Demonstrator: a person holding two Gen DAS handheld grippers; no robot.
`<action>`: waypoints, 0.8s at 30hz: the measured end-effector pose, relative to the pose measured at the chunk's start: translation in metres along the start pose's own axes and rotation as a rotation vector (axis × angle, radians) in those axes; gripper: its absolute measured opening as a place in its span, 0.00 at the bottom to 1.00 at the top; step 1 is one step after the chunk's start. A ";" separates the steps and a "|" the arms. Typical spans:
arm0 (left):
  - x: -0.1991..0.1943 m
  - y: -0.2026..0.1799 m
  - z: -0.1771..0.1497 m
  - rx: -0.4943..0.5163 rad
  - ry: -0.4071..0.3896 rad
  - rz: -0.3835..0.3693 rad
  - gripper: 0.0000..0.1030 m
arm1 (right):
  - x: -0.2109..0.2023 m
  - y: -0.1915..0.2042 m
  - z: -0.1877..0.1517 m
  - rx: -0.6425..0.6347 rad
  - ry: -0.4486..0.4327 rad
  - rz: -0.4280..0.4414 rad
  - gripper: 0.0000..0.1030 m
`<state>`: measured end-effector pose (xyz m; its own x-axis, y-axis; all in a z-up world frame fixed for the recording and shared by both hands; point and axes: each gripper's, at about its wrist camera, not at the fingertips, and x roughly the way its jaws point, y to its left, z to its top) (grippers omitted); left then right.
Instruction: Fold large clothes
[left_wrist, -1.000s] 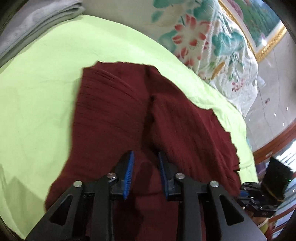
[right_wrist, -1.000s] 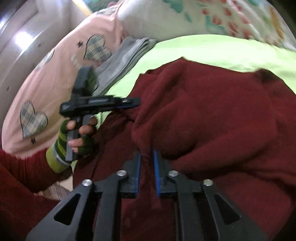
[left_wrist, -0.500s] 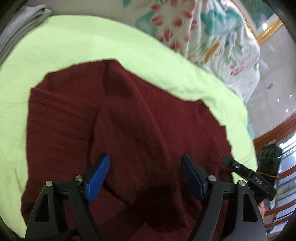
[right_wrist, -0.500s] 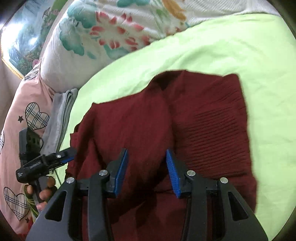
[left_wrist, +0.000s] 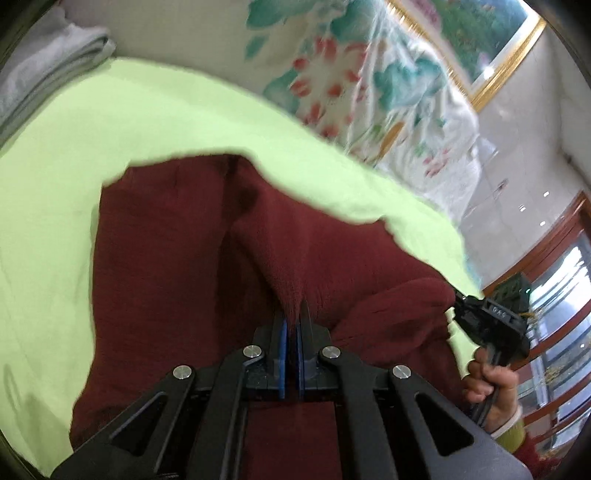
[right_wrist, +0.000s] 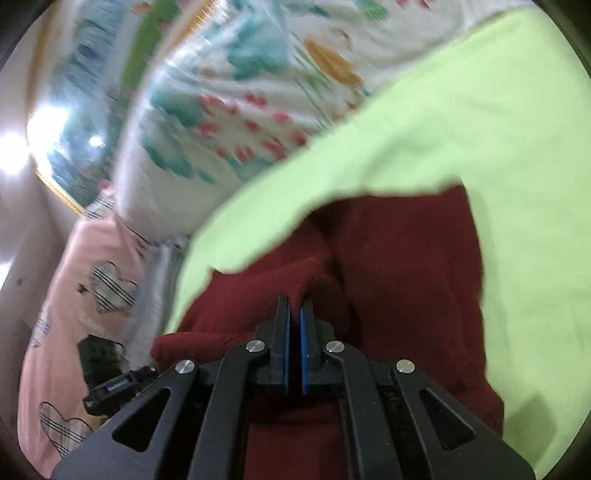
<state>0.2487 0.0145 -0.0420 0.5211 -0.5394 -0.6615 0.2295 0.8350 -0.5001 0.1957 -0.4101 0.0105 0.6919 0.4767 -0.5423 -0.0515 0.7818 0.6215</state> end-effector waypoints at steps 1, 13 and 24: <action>0.006 0.003 -0.005 0.002 0.020 0.027 0.02 | 0.007 -0.003 -0.006 -0.001 0.045 -0.032 0.05; 0.020 -0.005 -0.016 0.044 0.060 0.111 0.04 | -0.008 0.057 -0.019 -0.205 0.039 -0.080 0.27; -0.033 0.007 -0.038 0.001 0.016 0.129 0.43 | -0.040 0.039 -0.036 -0.096 0.034 -0.120 0.45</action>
<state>0.2018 0.0338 -0.0445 0.5330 -0.4291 -0.7292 0.1622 0.8977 -0.4097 0.1400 -0.3842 0.0359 0.6728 0.3895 -0.6290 -0.0400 0.8681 0.4948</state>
